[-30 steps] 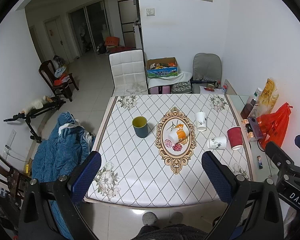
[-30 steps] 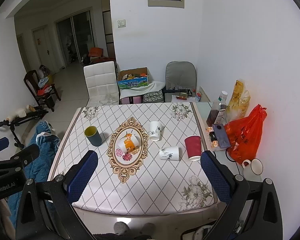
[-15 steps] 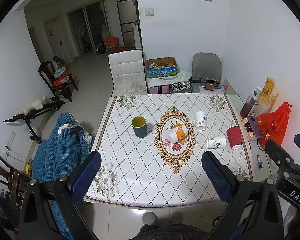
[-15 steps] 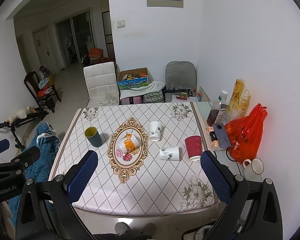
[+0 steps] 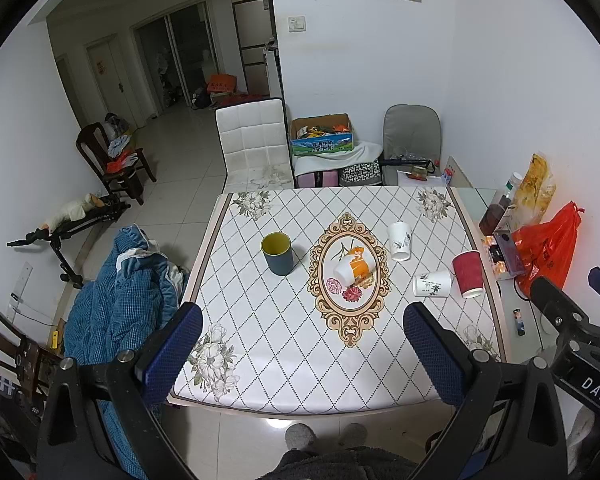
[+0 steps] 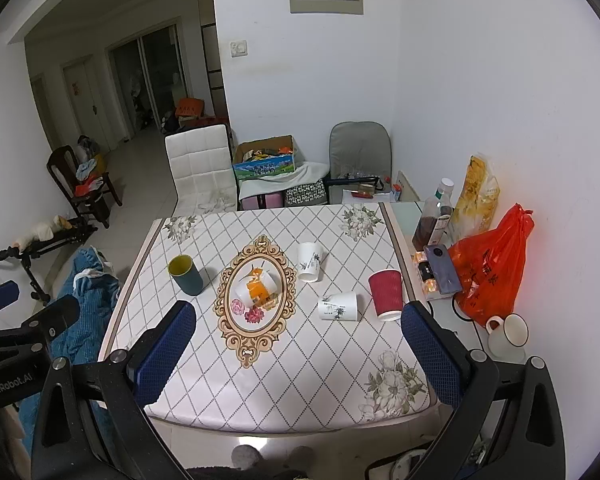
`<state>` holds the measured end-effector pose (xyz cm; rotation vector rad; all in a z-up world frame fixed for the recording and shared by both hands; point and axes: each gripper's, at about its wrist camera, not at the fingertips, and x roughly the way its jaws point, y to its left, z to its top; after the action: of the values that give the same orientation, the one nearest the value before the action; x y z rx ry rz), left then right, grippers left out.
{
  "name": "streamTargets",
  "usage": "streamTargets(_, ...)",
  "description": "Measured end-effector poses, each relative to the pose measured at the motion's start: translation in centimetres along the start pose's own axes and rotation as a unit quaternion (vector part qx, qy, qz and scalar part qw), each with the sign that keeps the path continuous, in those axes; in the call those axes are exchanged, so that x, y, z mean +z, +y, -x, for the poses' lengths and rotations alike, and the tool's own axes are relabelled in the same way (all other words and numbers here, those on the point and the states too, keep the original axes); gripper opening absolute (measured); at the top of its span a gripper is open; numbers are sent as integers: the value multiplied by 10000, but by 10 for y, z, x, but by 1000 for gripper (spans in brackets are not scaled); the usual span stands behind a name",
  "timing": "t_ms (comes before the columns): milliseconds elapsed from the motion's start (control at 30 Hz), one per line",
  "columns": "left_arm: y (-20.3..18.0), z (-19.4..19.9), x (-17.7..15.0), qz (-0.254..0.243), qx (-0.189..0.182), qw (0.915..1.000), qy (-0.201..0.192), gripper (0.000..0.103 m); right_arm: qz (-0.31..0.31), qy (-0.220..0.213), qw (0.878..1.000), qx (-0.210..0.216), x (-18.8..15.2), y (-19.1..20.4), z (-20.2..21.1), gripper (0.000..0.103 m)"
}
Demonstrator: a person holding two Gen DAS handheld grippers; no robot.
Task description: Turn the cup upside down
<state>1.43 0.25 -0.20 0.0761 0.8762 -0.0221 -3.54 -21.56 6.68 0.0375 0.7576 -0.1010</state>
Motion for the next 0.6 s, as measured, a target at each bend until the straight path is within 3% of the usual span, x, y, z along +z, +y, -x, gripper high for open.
streamTargets(300,-1,0,0,17,9,10000,29,103,-45,40,10000,49,-2,-3,-2,103)
streamTargets(600,-9,-22,-6,234,186,9991,306,103,26,365,9992,141,-8,-15,-36,103)
